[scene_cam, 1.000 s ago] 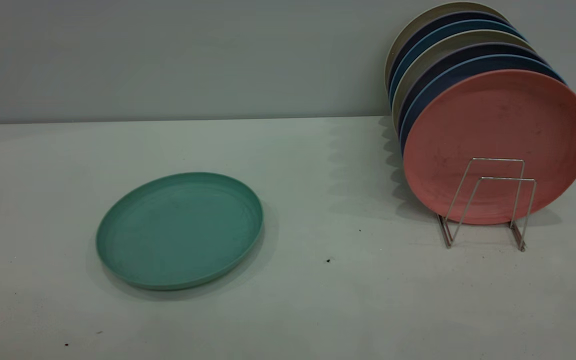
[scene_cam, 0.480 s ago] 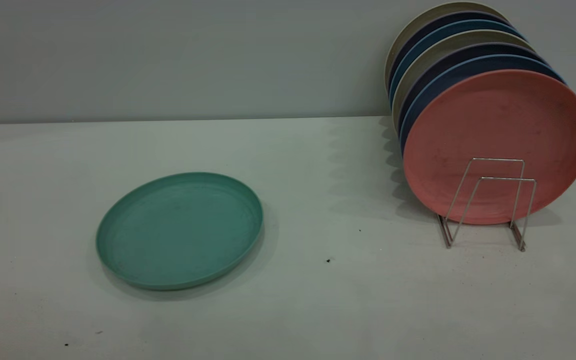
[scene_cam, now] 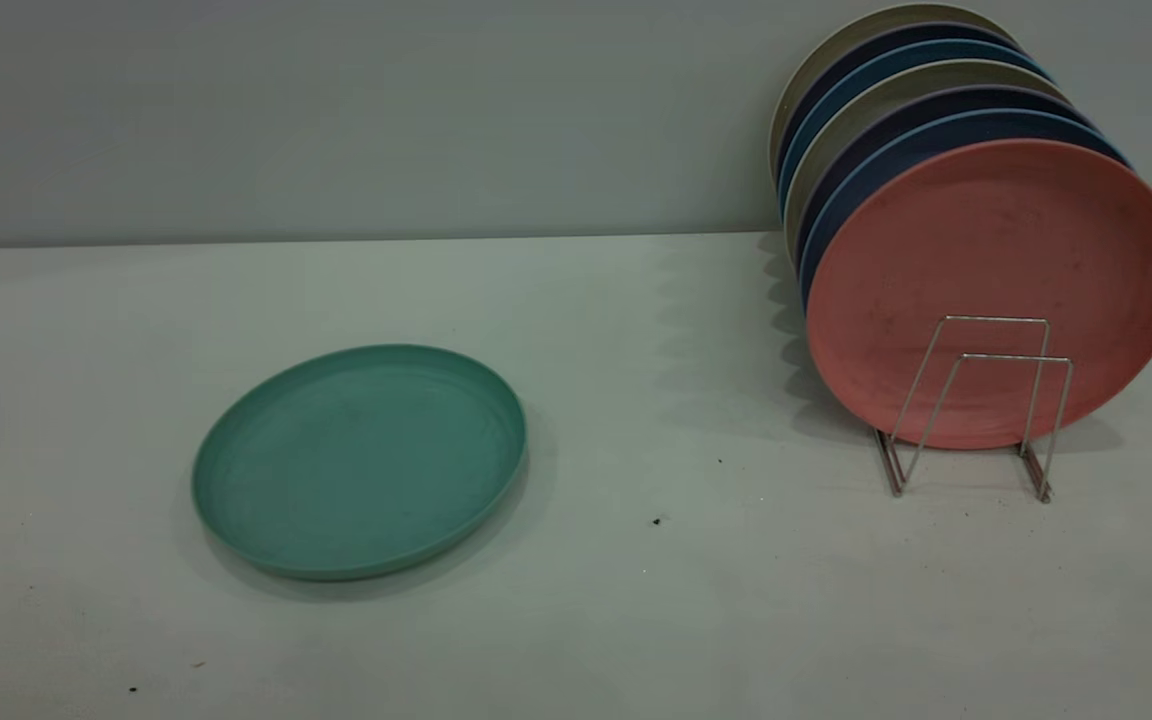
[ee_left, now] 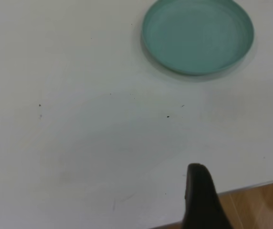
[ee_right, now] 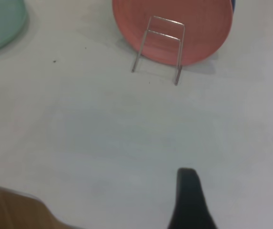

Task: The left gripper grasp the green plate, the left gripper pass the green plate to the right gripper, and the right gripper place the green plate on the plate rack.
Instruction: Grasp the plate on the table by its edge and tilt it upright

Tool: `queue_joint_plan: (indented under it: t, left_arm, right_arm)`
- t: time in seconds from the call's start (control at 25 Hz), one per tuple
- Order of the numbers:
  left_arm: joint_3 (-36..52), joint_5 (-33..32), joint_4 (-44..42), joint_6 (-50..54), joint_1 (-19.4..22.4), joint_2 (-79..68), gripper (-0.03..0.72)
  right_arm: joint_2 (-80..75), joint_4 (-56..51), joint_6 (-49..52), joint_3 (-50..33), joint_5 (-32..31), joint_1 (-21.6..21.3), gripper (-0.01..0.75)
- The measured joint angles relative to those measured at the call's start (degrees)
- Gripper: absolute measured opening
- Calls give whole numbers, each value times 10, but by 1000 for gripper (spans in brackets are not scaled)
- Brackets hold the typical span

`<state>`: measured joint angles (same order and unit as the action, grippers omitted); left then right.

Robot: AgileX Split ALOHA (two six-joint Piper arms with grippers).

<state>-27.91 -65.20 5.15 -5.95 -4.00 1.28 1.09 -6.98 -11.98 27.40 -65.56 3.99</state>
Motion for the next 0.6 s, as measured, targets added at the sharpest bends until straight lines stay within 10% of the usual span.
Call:
queue_joint_plan:
  t: [0.6]
  left_arm:
    - [-11,103,12,9,0,-21,468]
  right_arm:
    - [-15,-6,-1,19,73,0,469]
